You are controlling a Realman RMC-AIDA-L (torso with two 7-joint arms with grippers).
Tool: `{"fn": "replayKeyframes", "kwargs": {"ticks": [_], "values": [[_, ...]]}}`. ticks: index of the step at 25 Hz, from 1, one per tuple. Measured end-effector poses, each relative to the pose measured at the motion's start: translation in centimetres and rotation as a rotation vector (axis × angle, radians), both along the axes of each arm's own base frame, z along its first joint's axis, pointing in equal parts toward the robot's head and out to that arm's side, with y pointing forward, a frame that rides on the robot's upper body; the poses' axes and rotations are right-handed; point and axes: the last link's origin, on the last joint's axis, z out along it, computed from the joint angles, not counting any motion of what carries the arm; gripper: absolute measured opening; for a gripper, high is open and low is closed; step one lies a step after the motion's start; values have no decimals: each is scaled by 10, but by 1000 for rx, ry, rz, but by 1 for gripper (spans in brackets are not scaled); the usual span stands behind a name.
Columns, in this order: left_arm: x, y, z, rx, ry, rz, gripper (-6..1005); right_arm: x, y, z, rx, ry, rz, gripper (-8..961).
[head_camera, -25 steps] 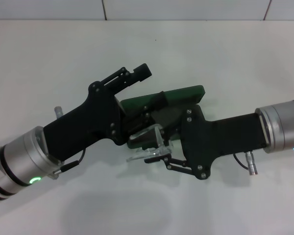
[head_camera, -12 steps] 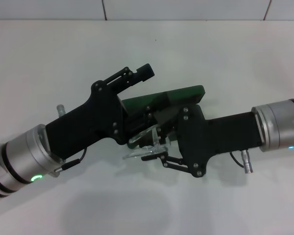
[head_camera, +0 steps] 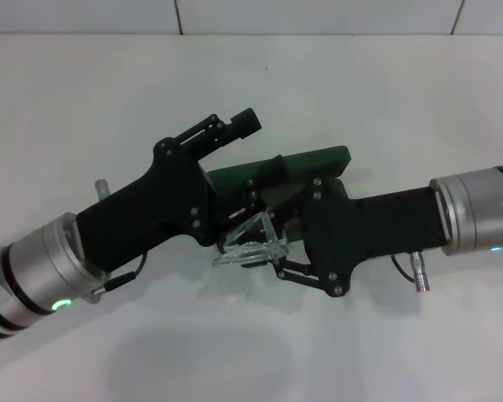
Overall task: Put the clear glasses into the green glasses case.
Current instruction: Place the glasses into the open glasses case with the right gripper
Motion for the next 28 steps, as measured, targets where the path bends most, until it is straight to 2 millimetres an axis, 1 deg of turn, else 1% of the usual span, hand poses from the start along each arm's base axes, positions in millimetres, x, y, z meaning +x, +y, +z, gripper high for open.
{"fn": "replayKeyframes", "kwargs": {"ticks": [3,6,8,10,13,15,16,21,24,28], "values": [[-2,2,2,17,-8,19,668,1,0,0,1,0,-2,120],[-11,9,10,83,-29,104,668,3,-2,0,0,1,-2,120],[-23,14,17,140,-51,197,668,4,-2,1,3,-2,-1,120],[-41,19,28,215,-103,338,668,5,-1,1,10,-8,-3,120],[-61,16,40,285,-158,471,668,6,2,5,19,-12,-6,120],[-71,12,46,320,-178,519,668,3,3,6,11,-39,-9,120],[-74,9,48,335,-186,532,668,1,5,6,3,-64,-17,120],[-86,-5,58,377,-218,572,668,-18,17,8,-15,-327,-75,120],[-89,-9,59,383,-222,584,668,-37,24,10,-12,-483,-127,120],[-90,-10,60,377,-230,587,668,-61,36,6,-71,-665,-265,121]]}}
